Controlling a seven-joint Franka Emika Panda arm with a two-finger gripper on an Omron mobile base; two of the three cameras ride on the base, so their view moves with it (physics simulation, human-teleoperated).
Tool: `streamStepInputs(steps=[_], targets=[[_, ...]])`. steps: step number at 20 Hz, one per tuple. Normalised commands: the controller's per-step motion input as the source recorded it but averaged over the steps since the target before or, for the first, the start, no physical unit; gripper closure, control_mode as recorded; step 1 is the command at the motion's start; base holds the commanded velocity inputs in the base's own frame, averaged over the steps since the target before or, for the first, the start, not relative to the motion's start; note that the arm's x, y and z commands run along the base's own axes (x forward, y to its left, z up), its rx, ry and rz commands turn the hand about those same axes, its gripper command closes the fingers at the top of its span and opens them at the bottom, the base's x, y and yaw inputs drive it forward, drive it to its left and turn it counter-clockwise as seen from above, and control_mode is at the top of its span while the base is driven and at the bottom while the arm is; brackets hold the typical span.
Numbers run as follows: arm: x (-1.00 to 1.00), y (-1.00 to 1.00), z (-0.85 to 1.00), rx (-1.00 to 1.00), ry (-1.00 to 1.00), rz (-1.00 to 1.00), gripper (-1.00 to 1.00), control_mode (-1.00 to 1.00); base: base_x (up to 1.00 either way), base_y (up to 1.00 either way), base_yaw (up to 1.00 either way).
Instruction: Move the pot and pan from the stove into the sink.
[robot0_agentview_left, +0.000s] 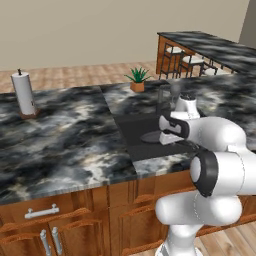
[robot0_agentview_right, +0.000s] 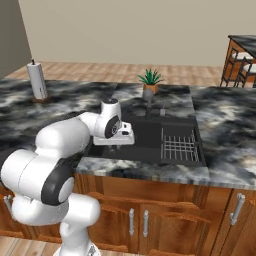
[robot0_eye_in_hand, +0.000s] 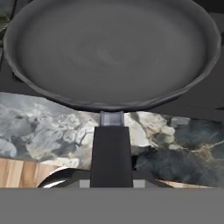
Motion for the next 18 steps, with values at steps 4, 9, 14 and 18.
streamStepInputs(steps=[4,9,14,18], targets=[[0.33,0.0,-0.32,0.0,0.0,0.0,1.0,-1.0,0.0,0.0,0.0],[0.42,0.0,-0.36,-0.01,0.0,0.0,1.0,-1.0,0.0,0.0,0.0],[0.33,0.0,-0.32,-0.01,0.0,0.0,1.0,-1.0,0.0,0.0,0.0],[0.41,0.0,-0.19,0.0,0.0,0.0,1.0,-1.0,0.0,0.0,0.0]])
